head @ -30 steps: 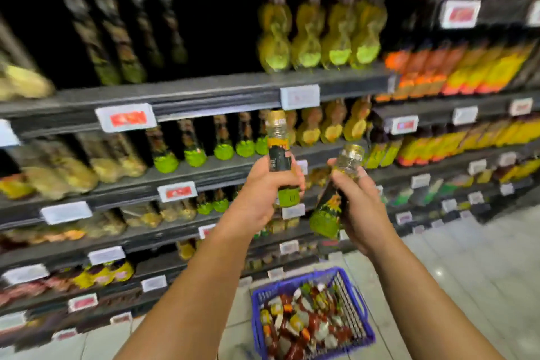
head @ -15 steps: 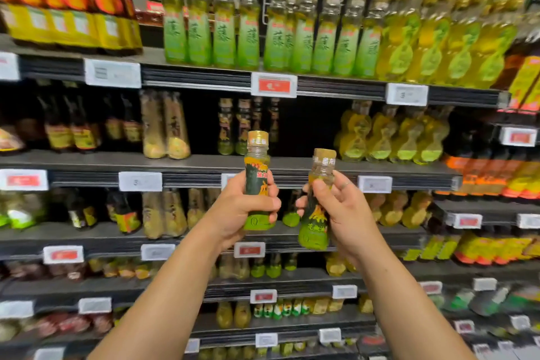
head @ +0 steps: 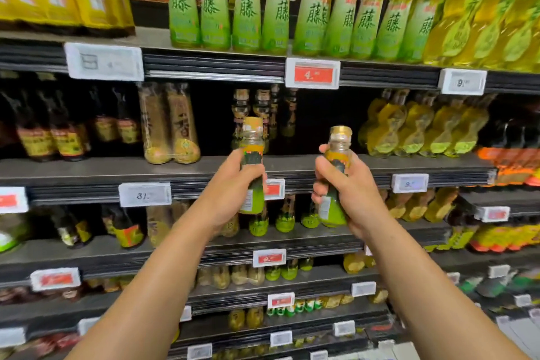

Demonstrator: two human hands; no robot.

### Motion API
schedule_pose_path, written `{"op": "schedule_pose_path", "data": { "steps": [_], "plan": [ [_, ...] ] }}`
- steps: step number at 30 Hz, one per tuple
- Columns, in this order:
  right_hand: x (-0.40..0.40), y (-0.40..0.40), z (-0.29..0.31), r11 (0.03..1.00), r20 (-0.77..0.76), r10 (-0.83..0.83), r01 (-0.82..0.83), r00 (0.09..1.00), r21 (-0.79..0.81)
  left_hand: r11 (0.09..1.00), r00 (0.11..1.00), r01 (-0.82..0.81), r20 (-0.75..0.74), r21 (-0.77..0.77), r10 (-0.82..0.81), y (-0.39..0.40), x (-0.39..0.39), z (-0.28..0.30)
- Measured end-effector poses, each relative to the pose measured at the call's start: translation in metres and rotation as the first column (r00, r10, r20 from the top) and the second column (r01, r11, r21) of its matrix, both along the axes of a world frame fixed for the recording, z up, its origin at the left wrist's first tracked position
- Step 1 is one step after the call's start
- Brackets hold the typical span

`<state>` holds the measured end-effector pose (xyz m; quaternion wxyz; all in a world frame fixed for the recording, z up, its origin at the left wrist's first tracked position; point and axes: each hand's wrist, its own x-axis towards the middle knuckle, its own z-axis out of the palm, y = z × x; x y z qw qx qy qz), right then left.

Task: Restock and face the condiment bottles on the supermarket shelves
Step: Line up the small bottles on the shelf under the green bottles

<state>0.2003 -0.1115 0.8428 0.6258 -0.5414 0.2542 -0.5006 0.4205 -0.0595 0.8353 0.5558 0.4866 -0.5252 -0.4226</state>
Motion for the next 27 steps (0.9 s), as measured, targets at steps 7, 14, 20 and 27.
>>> {"op": "schedule_pose_path", "data": {
  "steps": [7,14,20,27],
  "plan": [
    [-0.024,-0.095,0.023,0.976,-0.219,-0.123,0.078,0.968,-0.201,1.0,0.996,-0.011,0.089,-0.015,0.012,-0.058,-0.032,0.015],
    [-0.029,-0.171,0.02,0.949,-0.337,-0.218,0.119,0.916,-0.292,0.997,0.98,-0.074,0.184,-0.001,0.073,-0.118,-0.058,0.018],
    [-0.018,-0.204,0.013,0.939,-0.403,-0.195,0.051,0.894,-0.341,0.979,0.923,-0.206,0.33,-0.007,0.196,-0.143,-0.063,0.009],
    [-0.008,-0.207,0.015,0.935,-0.439,-0.235,0.078,0.868,-0.345,0.964,0.906,-0.257,0.365,0.072,0.214,-0.153,-0.055,0.007]
  ]
}}
